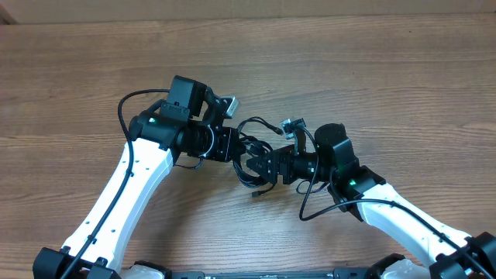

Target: Untangle cables

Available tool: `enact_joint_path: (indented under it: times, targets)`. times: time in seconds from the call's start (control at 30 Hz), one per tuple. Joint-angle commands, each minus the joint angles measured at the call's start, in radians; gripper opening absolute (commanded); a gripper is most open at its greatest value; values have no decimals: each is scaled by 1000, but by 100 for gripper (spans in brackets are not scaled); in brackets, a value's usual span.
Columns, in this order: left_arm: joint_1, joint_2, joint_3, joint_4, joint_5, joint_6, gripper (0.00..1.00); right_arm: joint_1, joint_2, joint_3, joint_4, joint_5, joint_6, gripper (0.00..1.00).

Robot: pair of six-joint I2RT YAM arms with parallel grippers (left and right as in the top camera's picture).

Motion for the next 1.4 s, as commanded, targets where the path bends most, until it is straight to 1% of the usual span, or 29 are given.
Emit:
enact_joint_path:
  times: [0.0, 0.1, 0.17, 0.23, 0.27, 0.37, 0.43, 0.57, 0.6, 0.7, 0.87, 0.97, 1.03, 1.1, 1.17, 1.27, 1.33, 1.37]
  targets:
    - [-6, -11, 10, 20, 148, 23, 4, 0, 25, 12, -13, 60, -4, 65]
    - [-6, -11, 10, 31, 200, 23, 4, 0, 25, 12, -14, 65, -4, 60]
    - [-6, -11, 10, 38, 243, 23, 4, 0, 25, 12, -18, 85, -4, 54]
    - [-6, -11, 10, 48, 281, 16, 4, 6, 25, 12, -36, 146, -14, 53]
    - [-6, -11, 10, 56, 301, 4, 4, 14, 25, 12, -49, 191, -41, 53]
    - [-6, -11, 10, 78, 327, -71, 4, 51, 25, 12, -72, 332, -112, 52]
    - [-6, -11, 10, 79, 327, -110, 4, 86, 25, 12, -72, 429, -136, 44]
    - [-6, -11, 10, 79, 326, -151, 4, 146, 25, 12, -72, 575, -135, 19]
    - [-6, -11, 10, 79, 326, -150, 4, 156, 25, 12, -72, 588, -135, 14]
    - [-6, -11, 10, 77, 288, -150, 4, 162, 25, 12, -73, 566, -135, 4]
    - [2, -11, 10, 55, 132, -153, 4, 151, 15, 12, -76, 411, -135, 4]
    - [23, -11, 10, 43, 31, -201, 4, 130, 1, 12, -78, 260, -135, 4]
    - [44, -11, 10, 54, -23, -254, 4, 117, -1, 12, -82, 145, -135, 4]
    - [69, -11, 10, 81, -30, -303, 4, 115, -1, 12, -123, 88, -135, 4]
    - [84, -11, 10, 117, -25, -332, 4, 116, -1, 12, -186, 90, -137, 4]
    - [93, -11, 10, 182, -29, -353, 4, 116, -1, 12, -264, 83, -199, 4]
    - [93, -11, 10, 208, -34, -360, 4, 116, -1, 12, -280, 44, -242, 4]
    - [93, -11, 10, 218, -38, -360, 4, 116, -1, 12, -277, -9, -271, 4]
